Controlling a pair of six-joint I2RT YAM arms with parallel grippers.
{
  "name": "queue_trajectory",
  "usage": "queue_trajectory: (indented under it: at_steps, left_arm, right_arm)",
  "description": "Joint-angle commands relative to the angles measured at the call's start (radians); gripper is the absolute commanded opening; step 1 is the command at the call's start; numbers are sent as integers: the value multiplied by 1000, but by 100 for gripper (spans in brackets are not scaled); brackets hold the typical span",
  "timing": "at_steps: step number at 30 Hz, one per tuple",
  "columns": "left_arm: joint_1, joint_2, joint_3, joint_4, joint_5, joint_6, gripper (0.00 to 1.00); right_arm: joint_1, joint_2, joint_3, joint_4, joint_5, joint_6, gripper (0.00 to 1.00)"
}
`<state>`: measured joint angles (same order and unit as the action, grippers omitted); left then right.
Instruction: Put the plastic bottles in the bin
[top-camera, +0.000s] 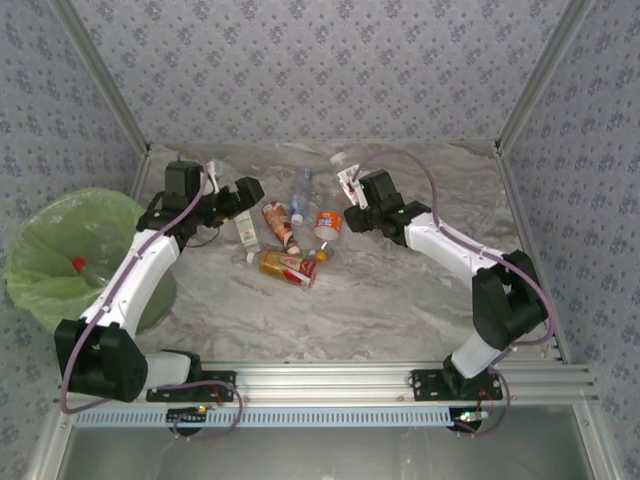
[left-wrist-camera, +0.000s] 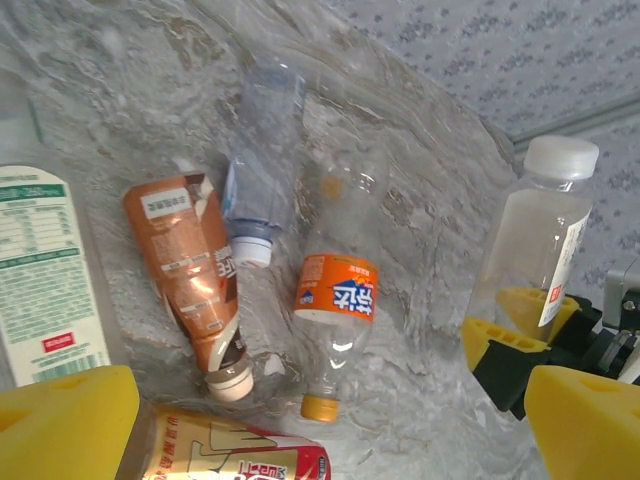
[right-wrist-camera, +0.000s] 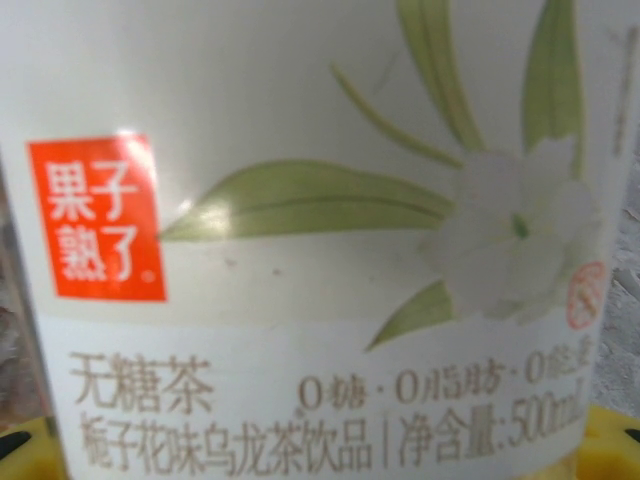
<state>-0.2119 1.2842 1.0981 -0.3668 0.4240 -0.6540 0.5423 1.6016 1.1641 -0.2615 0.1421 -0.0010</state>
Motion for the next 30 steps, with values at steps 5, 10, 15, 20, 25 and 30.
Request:
queue_trajectory:
  at_steps: [5, 10, 15, 20, 25, 30]
  left_arm:
    - [-99, 20, 77, 51, -12, 39, 99]
    - [-160, 60, 134, 29, -26, 58, 99]
    - [-210, 92, 172, 14, -47, 72, 99]
    - [-249, 114, 194, 2, -65, 78, 99]
    - [-262, 115, 188, -8, -80, 82, 98]
    - [-262, 116, 179, 2, -76, 82, 95]
  right_arm:
    - [85, -85, -77, 116, -38, 91, 0]
    - [162, -122, -136, 208, -66, 103, 0]
    - [209, -120, -148, 258, -86, 99, 0]
    - [238, -122, -147, 292, -112, 79, 0]
    - [254, -122, -148, 340, -113, 98, 0]
    - [266, -125, -160, 401, -162, 100, 0]
